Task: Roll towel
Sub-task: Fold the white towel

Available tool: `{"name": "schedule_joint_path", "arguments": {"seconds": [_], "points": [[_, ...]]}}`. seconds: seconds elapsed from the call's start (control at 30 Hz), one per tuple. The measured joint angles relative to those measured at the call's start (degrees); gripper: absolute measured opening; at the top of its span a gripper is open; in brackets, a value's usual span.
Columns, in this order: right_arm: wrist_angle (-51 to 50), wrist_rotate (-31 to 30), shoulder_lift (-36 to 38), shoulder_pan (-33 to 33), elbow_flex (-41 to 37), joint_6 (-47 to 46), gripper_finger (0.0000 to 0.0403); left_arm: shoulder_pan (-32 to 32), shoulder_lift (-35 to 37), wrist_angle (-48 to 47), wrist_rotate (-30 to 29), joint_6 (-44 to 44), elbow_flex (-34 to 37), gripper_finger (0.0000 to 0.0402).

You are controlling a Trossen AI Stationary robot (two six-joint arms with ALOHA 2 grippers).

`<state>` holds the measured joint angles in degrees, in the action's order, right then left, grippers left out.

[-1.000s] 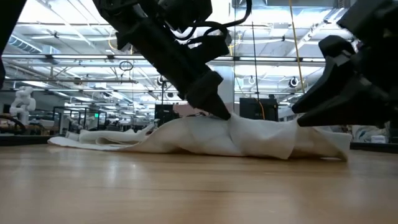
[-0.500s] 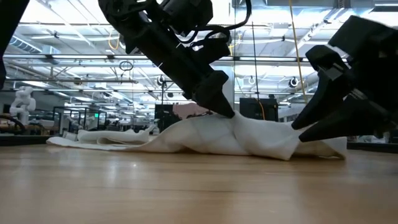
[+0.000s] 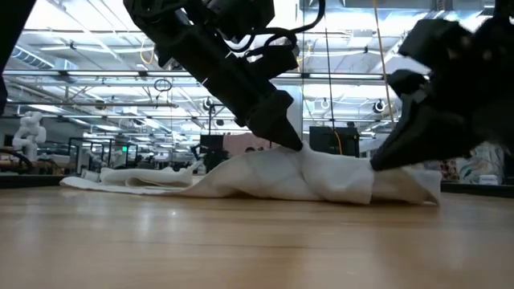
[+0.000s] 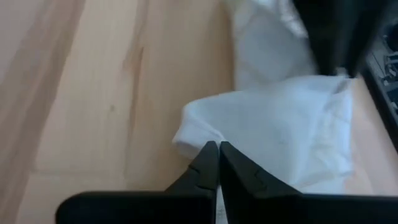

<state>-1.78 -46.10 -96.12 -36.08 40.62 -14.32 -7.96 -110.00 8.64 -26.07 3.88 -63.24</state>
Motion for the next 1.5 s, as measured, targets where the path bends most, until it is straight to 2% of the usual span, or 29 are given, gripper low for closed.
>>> {"name": "schedule_joint_path", "arguments": {"seconds": [0.2,0.33,0.47,0.57,0.7,0.9,1.0,1.07,1.3,1.4,1.5], "points": [[-2.0,-1.7,5.6,0.0,0.0,-2.7,0.0001,-4.2,0.0,-1.1,-4.5,2.7,0.0,0.011],[-6.5,-1.8,10.4,0.0,0.0,-8.2,0.0001,-7.5,0.6,-5.7,-7.5,2.9,-0.1,0.011],[-10.5,2.5,15.2,0.0,0.0,-14.8,0.0,-11.3,0.9,-10.4,-10.3,2.4,-0.1,0.011],[-12.4,9.7,17.3,0.0,0.0,-19.1,0.0,-13.6,1.0,-11.1,-10.3,2.0,-0.1,0.011],[-15.5,17.3,16.1,-0.3,0.0,-23.8,0.0,-15.7,0.9,-10.1,-8.5,0.8,-0.1,0.011],[-20.0,18.0,11.8,-1.2,0.0,-29.8,0.0003,-16.0,-0.5,-10.3,-9.9,-0.4,-0.1,0.011],[-20.4,20.3,10.1,-1.4,0.0,-30.3,0.0009,-15.8,-1.9,-9.9,-13.3,0.5,0.0,0.011],[-20.4,20.3,10.0,-1.7,0.0,-31.1,0.0013,-15.7,-2.8,-9.4,-13.4,1.1,0.0,0.011],[-21.3,13.1,13.1,-2.7,0.0,-34.4,0.0015,-15.7,-4.3,-2.7,-11.7,3.1,0.0,0.011],[-21.7,12.9,14.7,-2.6,0.0,-35.7,0.0015,-15.5,-4.3,-0.3,-11.4,5.0,0.0,0.011],[-23.4,13.1,15.3,-2.8,0.0,-41.5,0.0015,-14.8,-4.3,0.5,-9.7,5.9,0.0,0.011]]}}
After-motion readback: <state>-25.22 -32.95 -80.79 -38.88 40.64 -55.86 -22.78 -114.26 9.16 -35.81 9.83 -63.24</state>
